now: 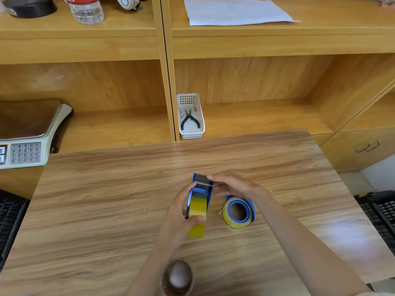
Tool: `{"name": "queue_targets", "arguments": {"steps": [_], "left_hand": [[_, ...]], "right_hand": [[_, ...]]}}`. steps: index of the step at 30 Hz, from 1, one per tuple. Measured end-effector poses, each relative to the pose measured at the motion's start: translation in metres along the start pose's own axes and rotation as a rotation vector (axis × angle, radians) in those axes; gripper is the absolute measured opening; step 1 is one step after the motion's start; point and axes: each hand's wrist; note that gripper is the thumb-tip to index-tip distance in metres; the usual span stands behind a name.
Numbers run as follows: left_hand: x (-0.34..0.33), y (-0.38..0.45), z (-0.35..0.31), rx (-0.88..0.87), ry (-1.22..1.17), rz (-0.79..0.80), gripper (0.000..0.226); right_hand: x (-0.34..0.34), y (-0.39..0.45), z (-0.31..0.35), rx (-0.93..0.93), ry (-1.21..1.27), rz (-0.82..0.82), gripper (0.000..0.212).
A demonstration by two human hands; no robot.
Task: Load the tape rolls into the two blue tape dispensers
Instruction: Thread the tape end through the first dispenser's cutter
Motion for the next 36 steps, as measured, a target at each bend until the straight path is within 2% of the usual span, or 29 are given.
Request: {"name": "queue_targets", "arguments": {"steps": [2,7,10,13,16,20,25,28,36], "left_hand": [[0.002,0.003,0.003,0.000,0.003,-0.005,0.088],[0.008,0.011,0.014,0.016,0.049,0.021,0.088],[0.012,0.016,0.021,0.026,0.111,0.132,0.093],[0.015,0.021,0.029,0.037,0.173,0.230,0.096],[0.018,0.027,0.038,0.059,0.181,0.287,0.098],[0.020,0.036,0.040,0.129,0.231,0.395,0.103],[0.009,0.042,0.051,0.159,0.333,0.334,0.097],[0.002,0.042,0.063,0.141,0.455,0.275,0.099],[-0.006,0.047,0.080,0.191,0.512,0.220,0.094]], "right_hand": [[-0.005,0.001,0.000,0.056,-0.123,-0.008,0.039],[-0.015,0.002,0.001,0.127,-0.219,-0.090,0.032],[-0.018,0.003,0.001,0.092,-0.290,-0.095,0.014],[-0.023,0.006,0.002,0.130,-0.385,-0.176,0.034],[-0.023,0.011,0.000,0.141,-0.443,-0.217,0.037],[-0.027,0.016,0.002,0.101,-0.522,-0.211,0.017],[-0.039,0.033,0.001,0.032,-0.660,-0.277,0.040],[-0.046,0.043,-0.002,-0.029,-0.739,-0.303,0.042],[-0.054,0.058,-0.011,-0.096,-0.862,-0.372,0.045]]}}
Point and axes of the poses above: each hand's wrist, its own y-axis towards the middle knuckle, its own x-axis out of the back of the hand, z = x × y, and after that the axes turned 10 degrees about -y, right-handed
